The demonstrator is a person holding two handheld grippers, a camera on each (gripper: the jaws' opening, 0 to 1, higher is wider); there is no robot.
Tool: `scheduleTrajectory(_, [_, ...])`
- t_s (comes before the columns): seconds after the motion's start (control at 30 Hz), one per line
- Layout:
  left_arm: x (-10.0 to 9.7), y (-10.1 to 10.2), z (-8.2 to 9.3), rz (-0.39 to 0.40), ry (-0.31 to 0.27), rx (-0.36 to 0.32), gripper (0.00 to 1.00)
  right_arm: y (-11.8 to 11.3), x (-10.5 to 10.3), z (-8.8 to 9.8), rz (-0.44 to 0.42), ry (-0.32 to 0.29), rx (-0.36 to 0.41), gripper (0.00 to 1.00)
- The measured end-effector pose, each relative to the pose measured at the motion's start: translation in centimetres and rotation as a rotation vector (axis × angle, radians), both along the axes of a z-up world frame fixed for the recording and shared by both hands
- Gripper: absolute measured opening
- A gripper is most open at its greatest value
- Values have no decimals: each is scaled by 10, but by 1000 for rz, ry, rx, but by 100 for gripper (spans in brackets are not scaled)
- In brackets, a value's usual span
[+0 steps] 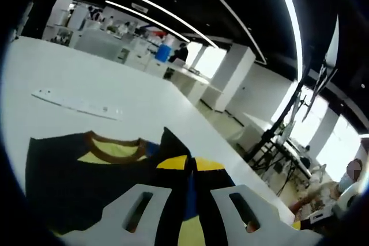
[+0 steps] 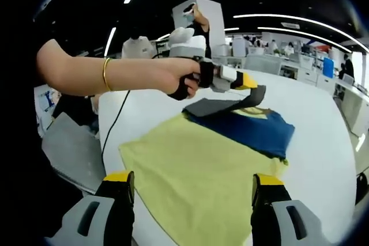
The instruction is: Fold the garment on the visible template until the final outline fits inside the template.
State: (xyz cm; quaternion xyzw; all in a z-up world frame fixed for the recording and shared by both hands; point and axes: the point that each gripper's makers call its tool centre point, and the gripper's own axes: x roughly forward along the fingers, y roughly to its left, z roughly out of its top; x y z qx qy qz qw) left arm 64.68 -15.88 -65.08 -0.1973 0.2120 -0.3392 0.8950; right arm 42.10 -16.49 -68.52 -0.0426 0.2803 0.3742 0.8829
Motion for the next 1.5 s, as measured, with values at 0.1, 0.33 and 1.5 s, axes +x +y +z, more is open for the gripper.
scheduleTrajectory(0.1, [-5, -9, -2, -31, -4, 24, 0, 0, -1, 0, 0, 2, -4, 83])
scheduleTrajectory(0.33, [-9, -21, -8, -44, 20, 29, 0, -1, -2, -1, -4, 7, -8, 82])
scheduleTrajectory(1.5, [-30, -87, -70, -221, 152, 66, 7, -1, -6, -7, -19, 26, 16, 84])
